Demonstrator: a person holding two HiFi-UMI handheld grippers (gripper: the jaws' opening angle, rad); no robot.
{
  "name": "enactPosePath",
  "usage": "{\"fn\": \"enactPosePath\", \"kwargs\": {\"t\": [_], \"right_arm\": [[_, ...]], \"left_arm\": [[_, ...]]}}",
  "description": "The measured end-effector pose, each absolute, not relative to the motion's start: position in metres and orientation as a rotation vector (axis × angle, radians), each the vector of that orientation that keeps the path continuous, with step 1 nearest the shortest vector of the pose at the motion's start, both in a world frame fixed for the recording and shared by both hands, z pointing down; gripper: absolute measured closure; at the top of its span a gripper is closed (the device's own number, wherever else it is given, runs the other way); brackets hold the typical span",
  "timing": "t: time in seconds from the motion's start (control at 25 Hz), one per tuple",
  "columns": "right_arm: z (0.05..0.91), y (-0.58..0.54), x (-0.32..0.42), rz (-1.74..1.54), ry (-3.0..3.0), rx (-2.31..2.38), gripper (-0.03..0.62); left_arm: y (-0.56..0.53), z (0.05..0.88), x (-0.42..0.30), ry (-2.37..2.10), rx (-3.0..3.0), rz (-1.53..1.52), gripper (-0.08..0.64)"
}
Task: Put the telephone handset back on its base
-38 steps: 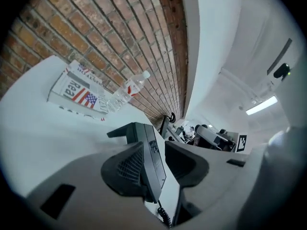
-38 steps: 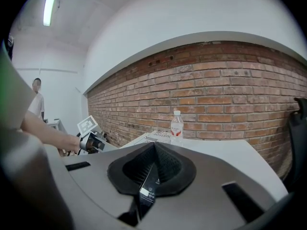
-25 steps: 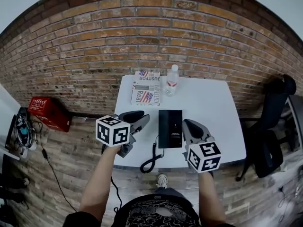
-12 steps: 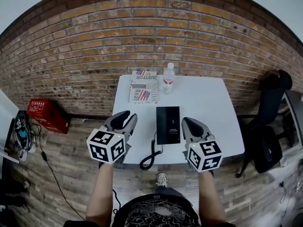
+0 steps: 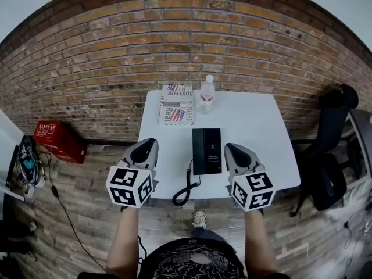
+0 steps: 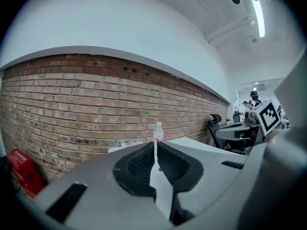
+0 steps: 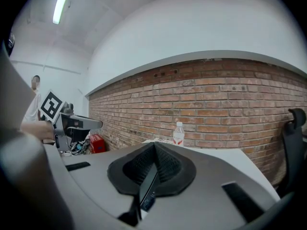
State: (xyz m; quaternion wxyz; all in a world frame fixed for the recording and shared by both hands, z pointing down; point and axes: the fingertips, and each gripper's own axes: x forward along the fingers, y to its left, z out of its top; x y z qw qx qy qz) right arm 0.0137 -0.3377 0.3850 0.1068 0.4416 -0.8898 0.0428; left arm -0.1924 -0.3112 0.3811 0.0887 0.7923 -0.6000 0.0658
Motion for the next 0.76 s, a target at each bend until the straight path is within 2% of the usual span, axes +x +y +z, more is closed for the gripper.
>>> {"fn": "enactPosePath", "kwargs": {"t": [0.76], "right_arm": [[0.3832, -0.3375, 0.0157, 0.124, -2.607, 1.316, 0.591]], "left_arm": [[-0.3129, 0.3862, -0.1953, -1.803, 2.343, 0.227, 0.538]]}}
